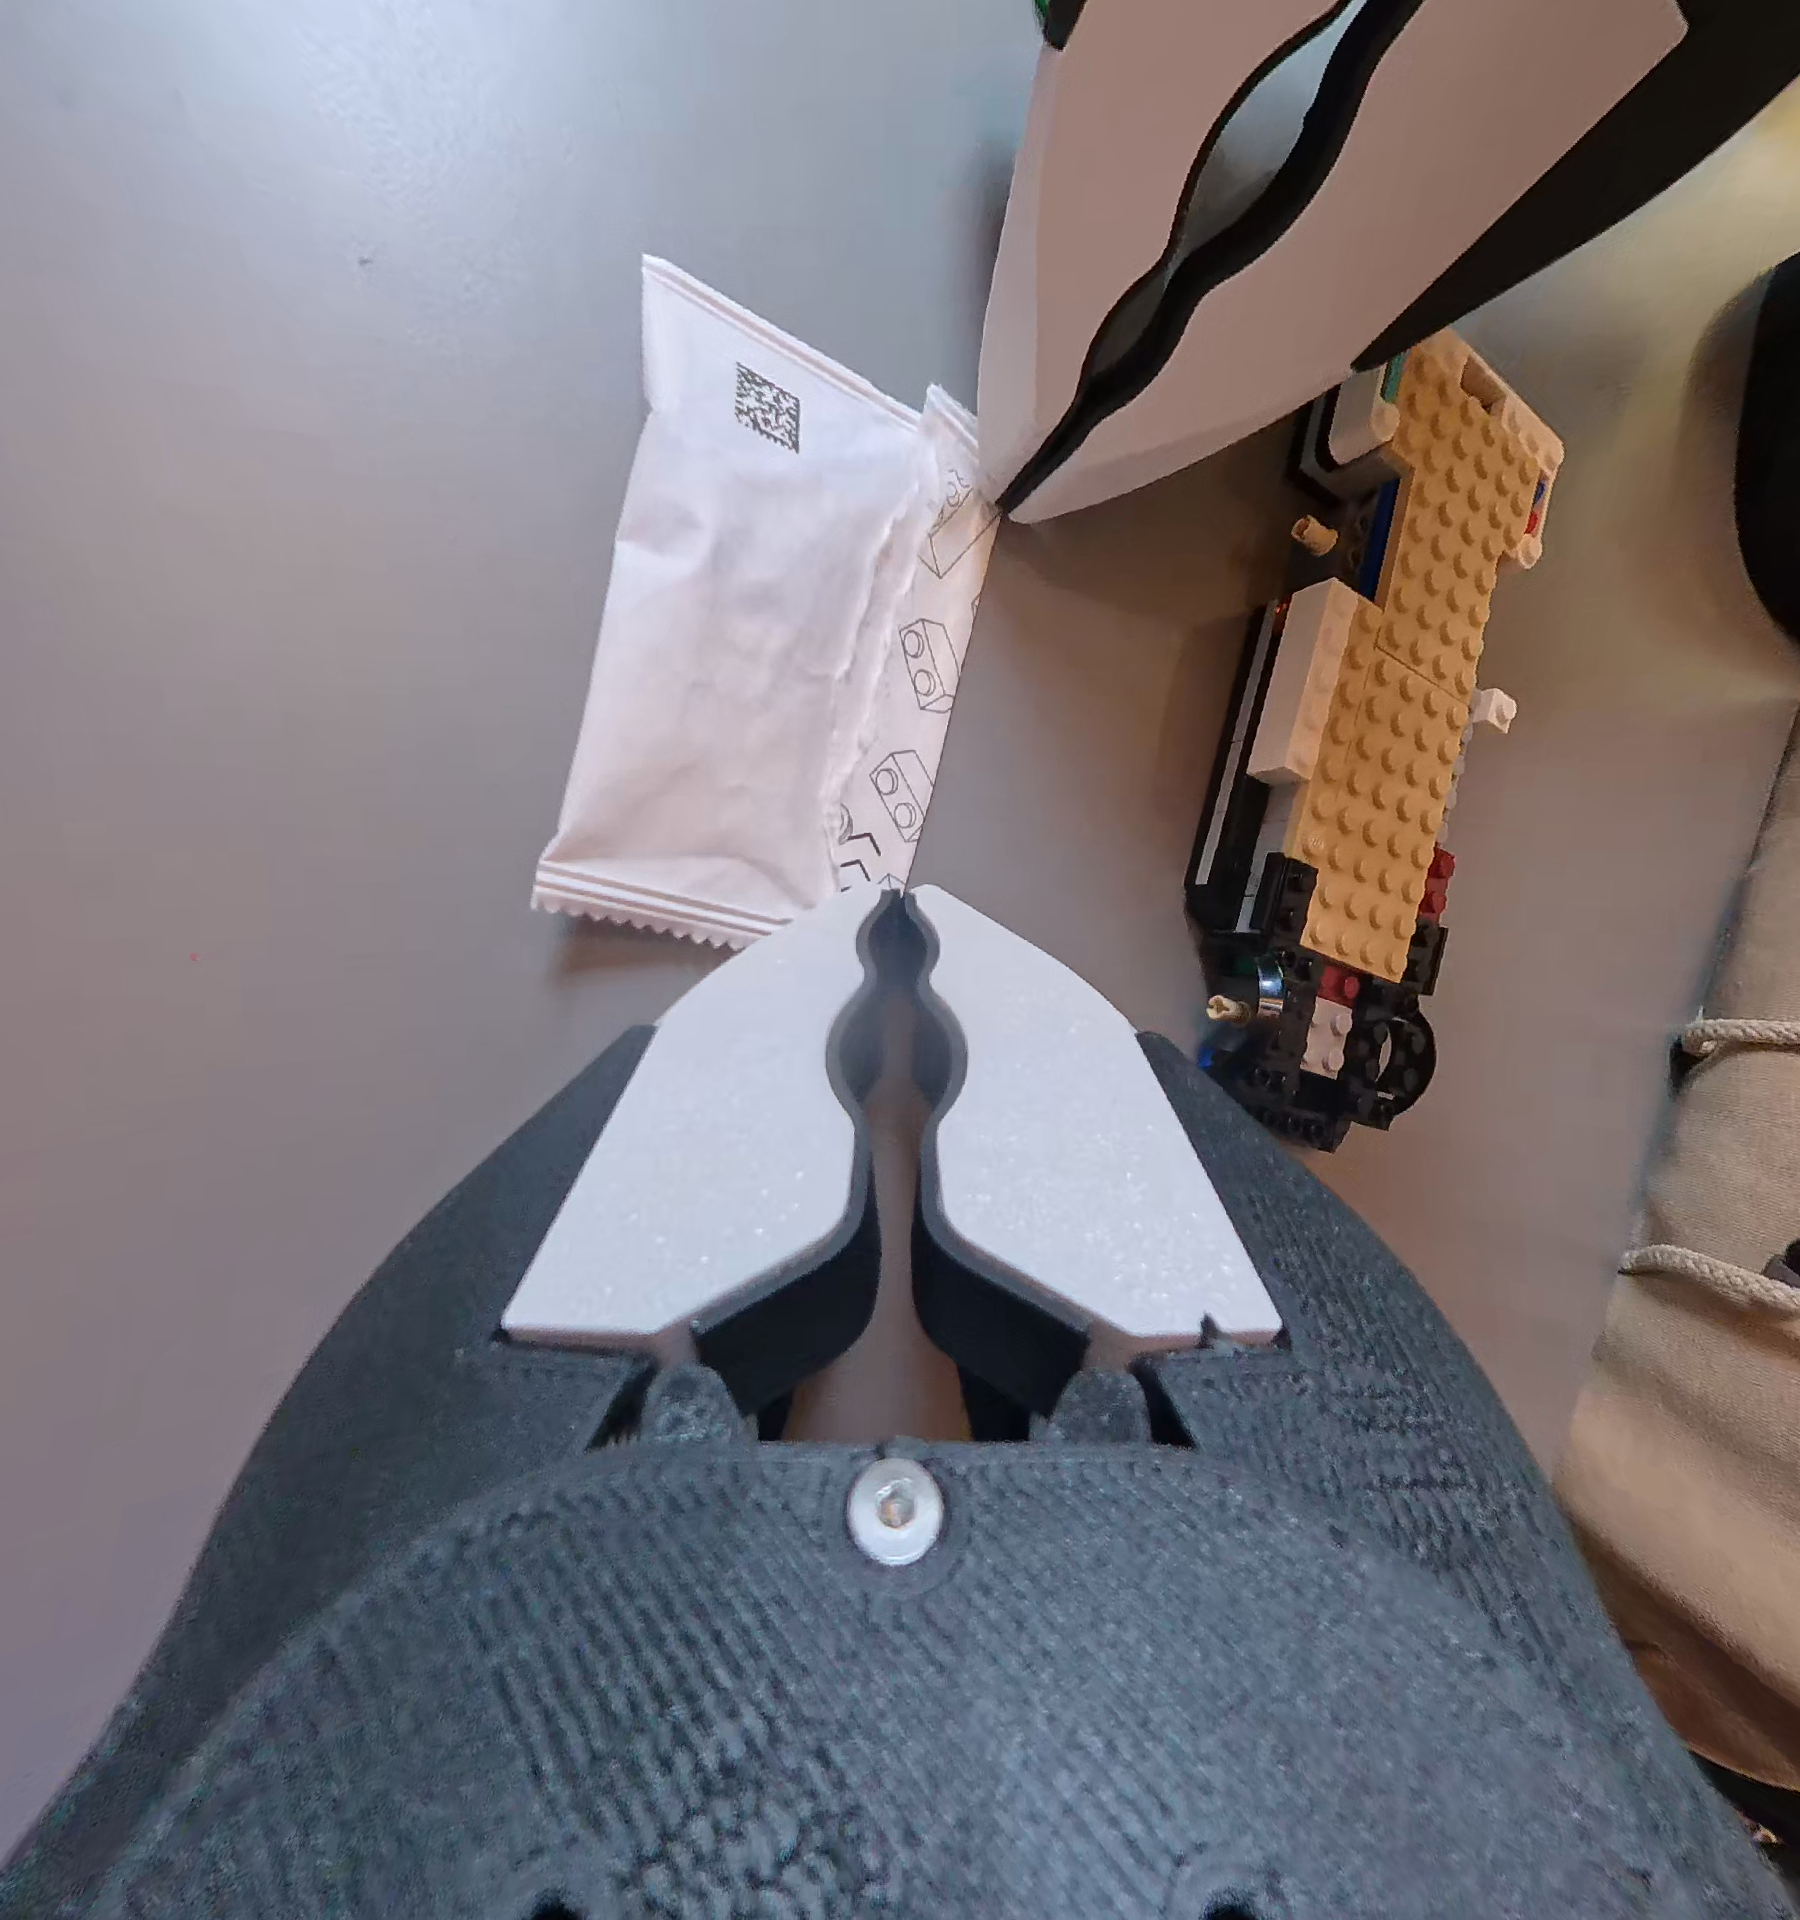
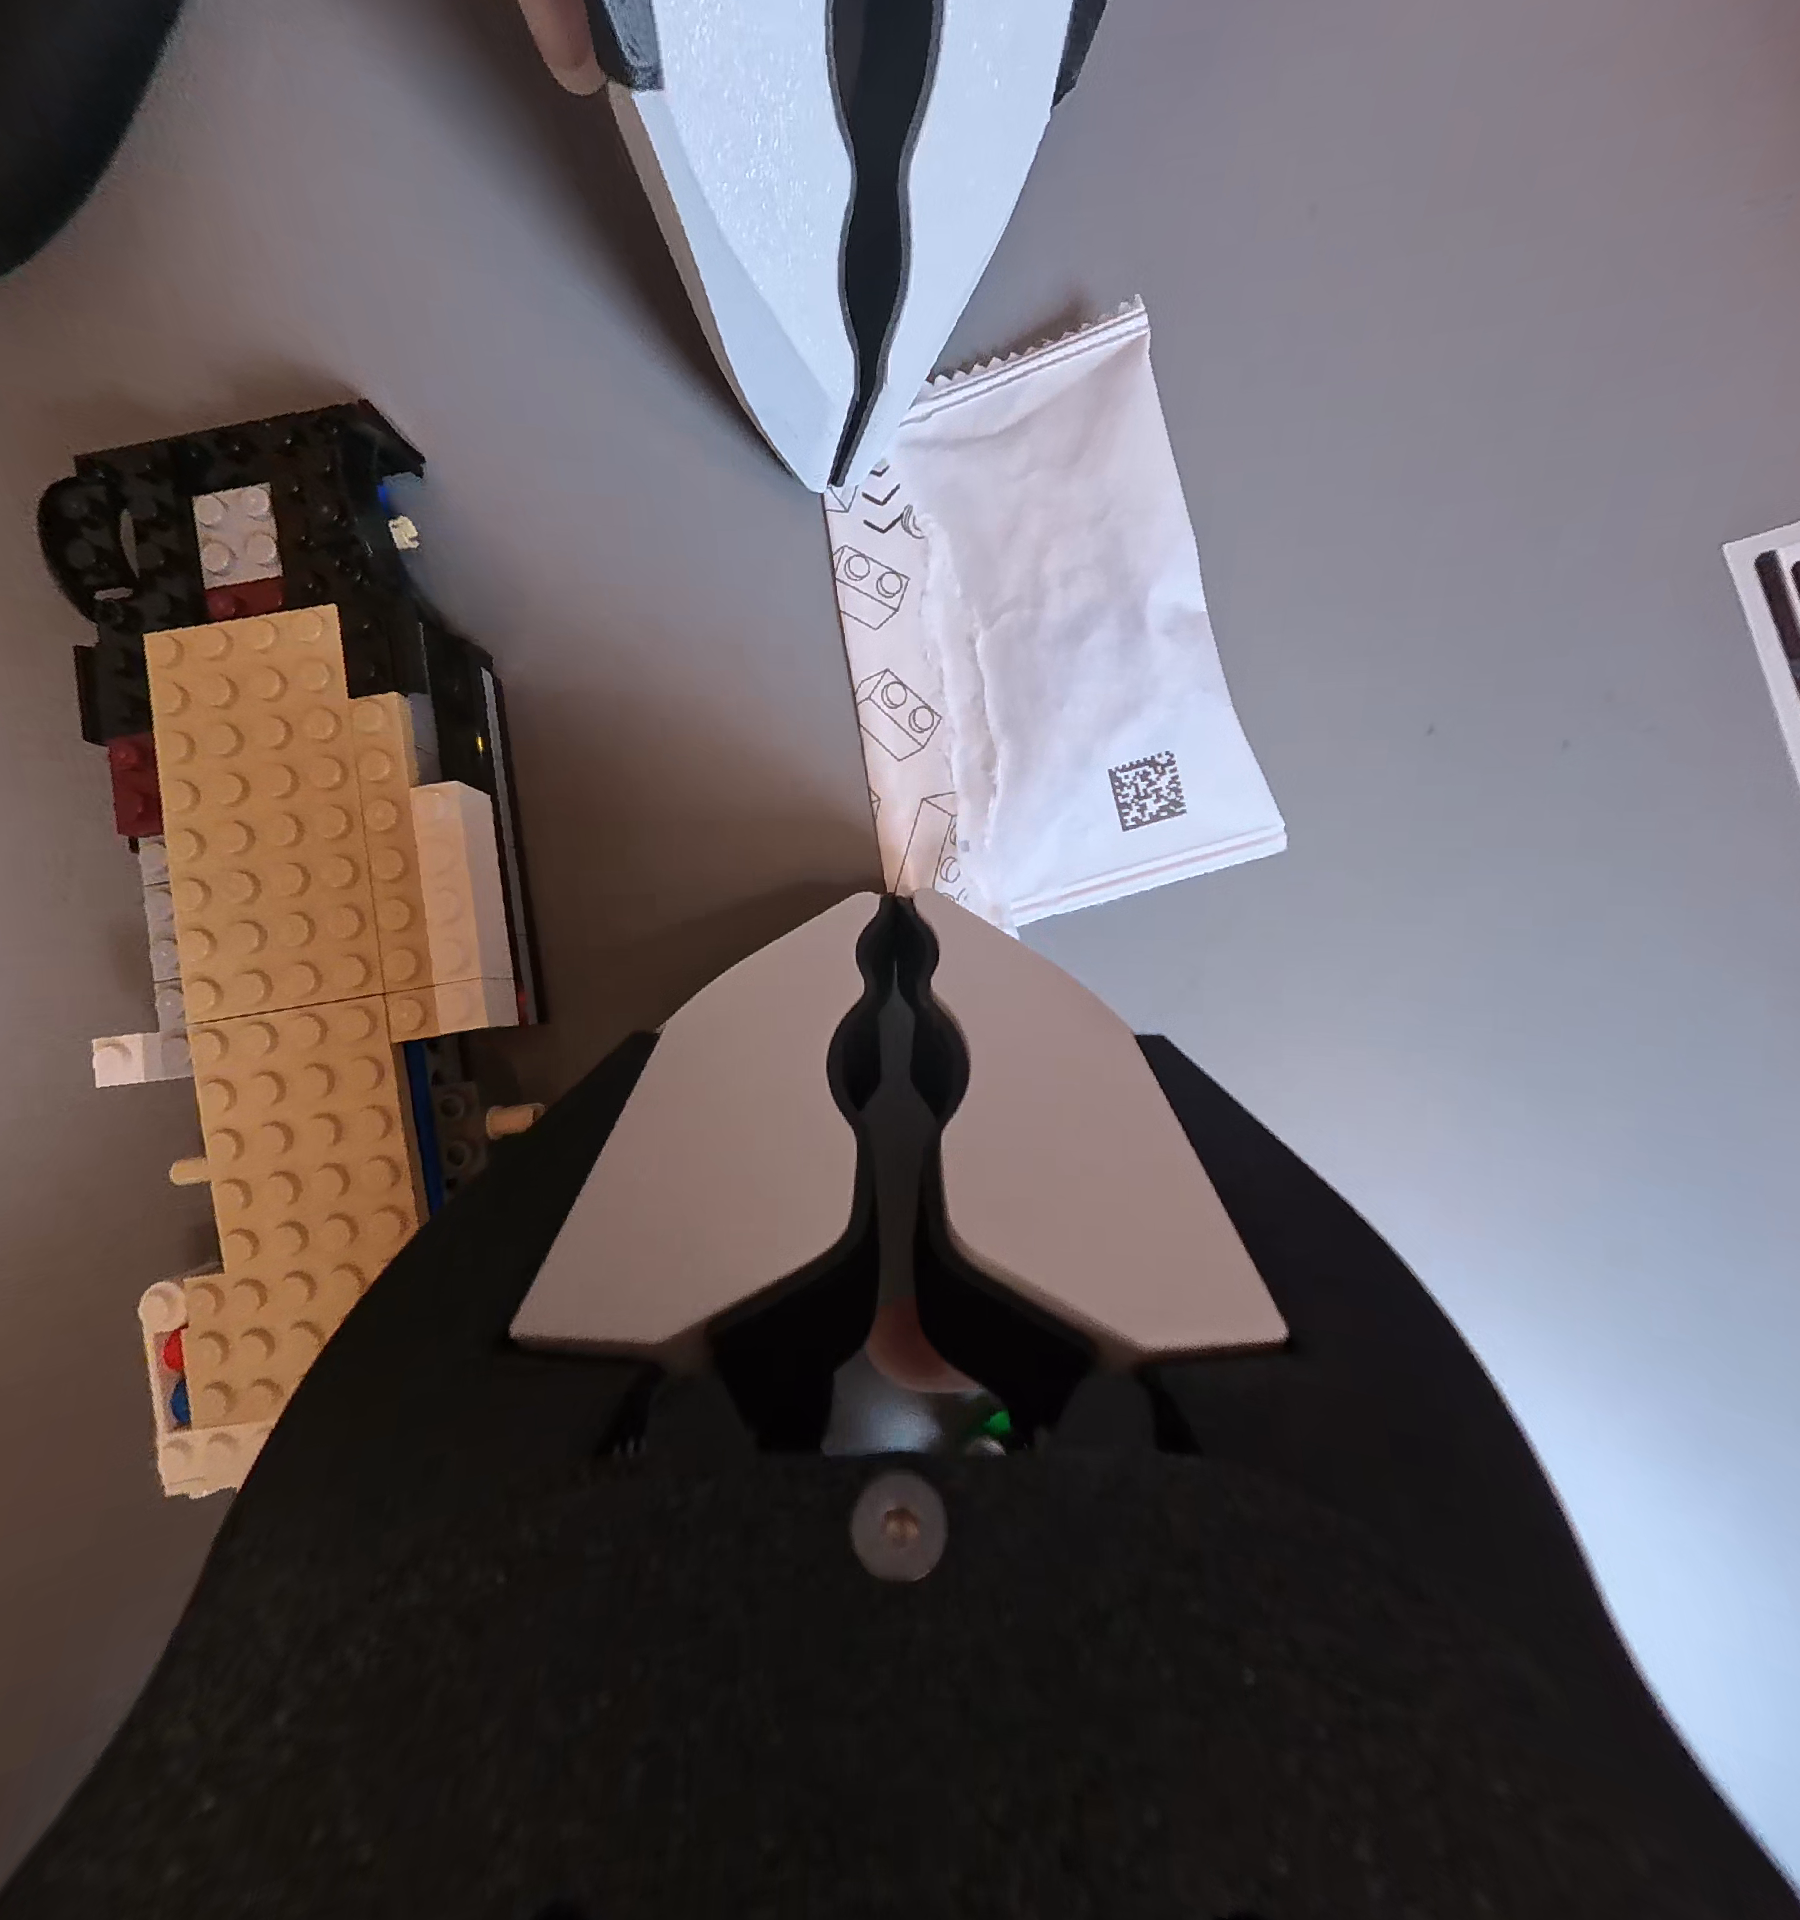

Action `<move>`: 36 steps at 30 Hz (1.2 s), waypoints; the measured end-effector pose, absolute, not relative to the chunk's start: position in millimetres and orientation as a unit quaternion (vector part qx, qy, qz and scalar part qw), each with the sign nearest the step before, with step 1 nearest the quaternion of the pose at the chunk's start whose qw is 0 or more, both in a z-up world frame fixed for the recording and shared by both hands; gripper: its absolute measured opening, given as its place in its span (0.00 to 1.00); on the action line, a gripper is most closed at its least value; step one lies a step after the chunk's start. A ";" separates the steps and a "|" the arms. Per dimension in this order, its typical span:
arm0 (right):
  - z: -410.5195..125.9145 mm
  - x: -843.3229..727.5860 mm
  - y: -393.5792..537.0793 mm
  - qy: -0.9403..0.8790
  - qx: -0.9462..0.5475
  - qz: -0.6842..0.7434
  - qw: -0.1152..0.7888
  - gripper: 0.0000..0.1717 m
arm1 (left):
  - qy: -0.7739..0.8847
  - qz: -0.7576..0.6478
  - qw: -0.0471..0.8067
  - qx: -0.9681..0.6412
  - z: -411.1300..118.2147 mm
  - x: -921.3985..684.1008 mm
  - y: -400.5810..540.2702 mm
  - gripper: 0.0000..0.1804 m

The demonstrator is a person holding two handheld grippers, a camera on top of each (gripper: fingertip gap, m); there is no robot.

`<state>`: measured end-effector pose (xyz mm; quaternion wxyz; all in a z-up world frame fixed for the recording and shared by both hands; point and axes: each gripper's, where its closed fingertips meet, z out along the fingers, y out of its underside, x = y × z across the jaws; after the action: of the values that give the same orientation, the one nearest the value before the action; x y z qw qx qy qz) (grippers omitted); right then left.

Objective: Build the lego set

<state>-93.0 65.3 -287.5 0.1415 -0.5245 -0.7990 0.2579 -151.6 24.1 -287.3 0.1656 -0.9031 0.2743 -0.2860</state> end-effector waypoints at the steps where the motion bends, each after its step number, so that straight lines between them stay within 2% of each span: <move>1: -287.5 -91.9 65.1 -0.798 -0.527 0.256 0.139 0.00 | 0.275 -0.287 0.165 -0.903 -287.3 -151.0 24.2 0.00; 17: -284.8 -84.5 64.3 -0.810 -0.516 0.246 0.130 0.00 | 0.274 -0.281 0.166 -0.905 -286.7 -147.5 25.2 0.00; 23: -266.7 -83.9 69.7 -0.830 -0.466 0.210 0.224 0.00 | 0.285 -0.284 0.195 -0.894 -283.2 -145.1 21.3 0.00; 24: -267.1 -83.4 67.5 -0.832 -0.461 0.204 0.231 0.07 | 0.286 -0.281 0.203 -0.893 -282.7 -145.5 21.4 0.00; 25: -269.3 -82.6 66.1 -0.835 -0.460 0.194 0.232 0.23 | 0.289 -0.279 0.209 -0.892 -282.0 -145.7 21.4 0.00; 27: -272.1 -84.2 66.8 -0.843 -0.448 0.167 0.248 0.28 | 0.291 -0.285 0.219 -0.887 -278.8 -144.8 20.4 0.00; 31: -275.3 -91.3 65.1 -0.850 -0.435 0.154 0.253 0.26 | 0.298 -0.285 0.261 -0.873 -264.7 -145.8 21.1 0.00; 35: -283.6 -96.3 65.0 -0.853 -0.442 0.160 0.228 0.14 | 0.314 -0.272 0.316 -0.853 -247.6 -149.6 17.1 0.00; 36: -284.7 -95.7 63.7 -0.853 -0.446 0.165 0.214 0.08 | 0.319 -0.264 0.326 -0.850 -246.4 -150.1 14.8 0.15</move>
<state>-95.7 63.7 -284.7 0.2140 -0.4461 -0.8533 0.1648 -150.1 14.8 -246.4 0.3256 -0.8498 0.3194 -0.2643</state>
